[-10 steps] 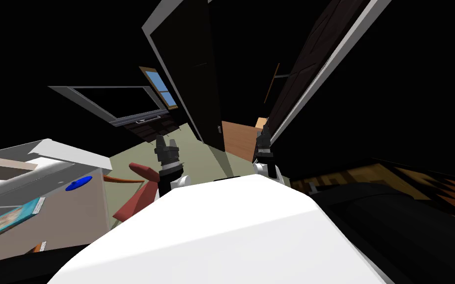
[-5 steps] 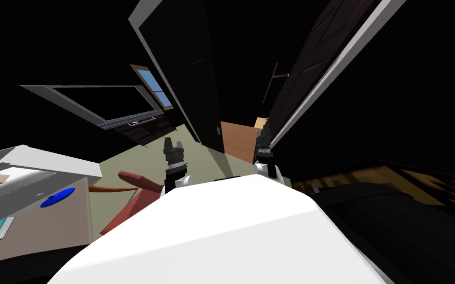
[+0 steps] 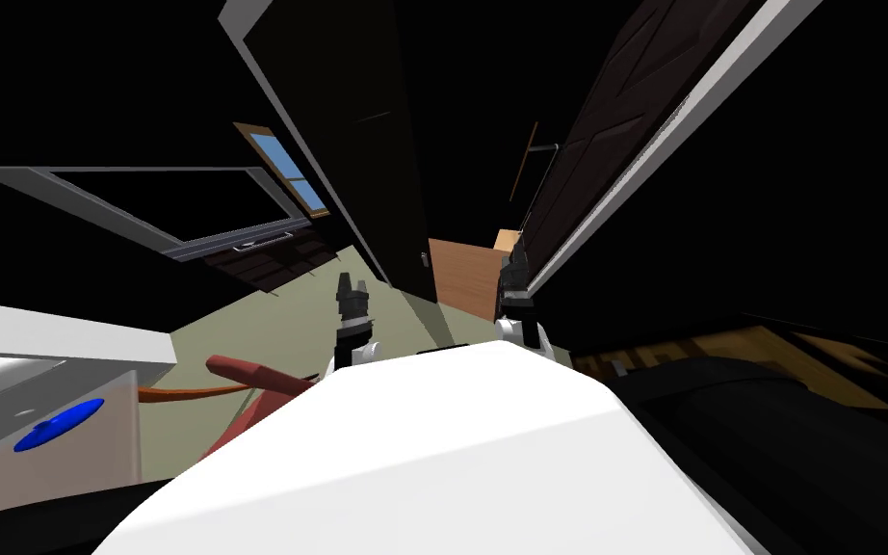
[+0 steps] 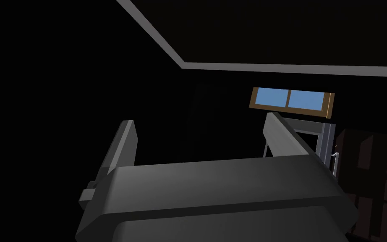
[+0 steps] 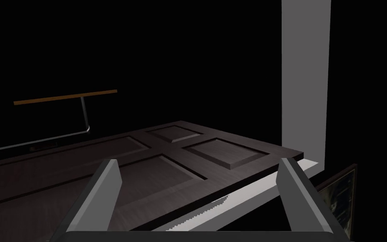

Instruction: Push the door open

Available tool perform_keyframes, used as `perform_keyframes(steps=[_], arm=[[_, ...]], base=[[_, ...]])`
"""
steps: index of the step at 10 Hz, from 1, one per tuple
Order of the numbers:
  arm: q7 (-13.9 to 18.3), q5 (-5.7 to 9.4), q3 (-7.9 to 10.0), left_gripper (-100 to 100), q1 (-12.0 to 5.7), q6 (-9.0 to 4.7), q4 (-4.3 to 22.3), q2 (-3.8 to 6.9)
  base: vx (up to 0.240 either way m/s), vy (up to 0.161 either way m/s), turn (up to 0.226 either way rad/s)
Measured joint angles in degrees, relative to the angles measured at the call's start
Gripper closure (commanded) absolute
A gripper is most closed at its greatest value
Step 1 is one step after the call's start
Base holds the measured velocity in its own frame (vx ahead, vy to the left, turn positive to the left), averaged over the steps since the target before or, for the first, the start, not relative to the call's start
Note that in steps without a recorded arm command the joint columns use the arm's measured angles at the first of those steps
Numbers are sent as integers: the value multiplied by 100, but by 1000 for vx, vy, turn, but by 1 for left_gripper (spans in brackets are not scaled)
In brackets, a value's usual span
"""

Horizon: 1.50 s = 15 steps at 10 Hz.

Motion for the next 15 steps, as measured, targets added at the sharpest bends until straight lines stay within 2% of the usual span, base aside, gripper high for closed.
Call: perform_keyframes(steps=[4,6,10,15], arm=[[48,-23,-156,-100,-59,-147,471,48],[76,-27,-210,-100,-171,-203,786,75],[157,-36,-360,-100,-227,-276,1211,142],[221,-48,-496,-100,-428,-446,1898,171]], base=[[98,39,-74],[86,43,-72],[84,37,-67],[81,45,-78]])
